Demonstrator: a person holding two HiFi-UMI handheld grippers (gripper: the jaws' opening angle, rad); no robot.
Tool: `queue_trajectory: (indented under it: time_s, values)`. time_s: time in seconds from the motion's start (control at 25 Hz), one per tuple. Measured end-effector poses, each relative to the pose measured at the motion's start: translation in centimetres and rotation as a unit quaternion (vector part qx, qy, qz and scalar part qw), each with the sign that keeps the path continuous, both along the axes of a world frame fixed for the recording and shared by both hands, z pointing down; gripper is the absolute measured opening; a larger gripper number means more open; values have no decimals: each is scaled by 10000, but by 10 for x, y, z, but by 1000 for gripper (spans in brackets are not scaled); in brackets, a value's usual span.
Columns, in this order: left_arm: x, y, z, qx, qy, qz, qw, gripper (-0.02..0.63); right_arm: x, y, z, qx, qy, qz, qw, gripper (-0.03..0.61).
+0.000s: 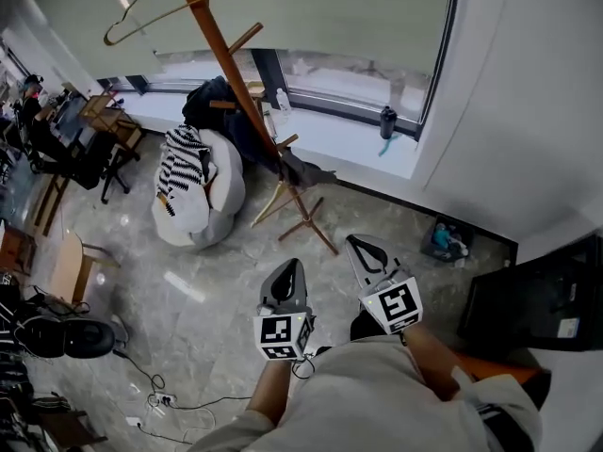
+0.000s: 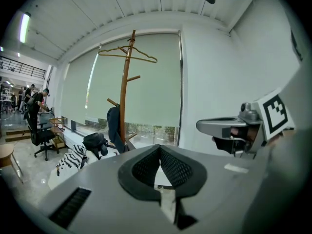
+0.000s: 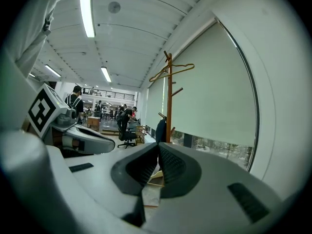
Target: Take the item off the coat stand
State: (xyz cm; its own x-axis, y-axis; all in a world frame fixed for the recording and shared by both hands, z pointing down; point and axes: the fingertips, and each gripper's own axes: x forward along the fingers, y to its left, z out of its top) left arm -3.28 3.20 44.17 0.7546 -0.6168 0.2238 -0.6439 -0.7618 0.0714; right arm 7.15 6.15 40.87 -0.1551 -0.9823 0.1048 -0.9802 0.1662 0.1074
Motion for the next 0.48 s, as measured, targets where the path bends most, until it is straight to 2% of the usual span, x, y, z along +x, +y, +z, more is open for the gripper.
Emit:
queue_trajectory:
  time_s: [0.16,0.32,0.48]
  values:
    - [37,-26,0,-43,-82,-147,9998,9,33,-28,7,-55,16,-272,9996,5]
    - [71,-43,7,-108,-221,-220,9995,9,51,-41,23,-322,129,-634,9974,5]
    - [103,-51,18,-156,-264,-285,9991,9,76,-55,47,-549,92,-769,9955,5]
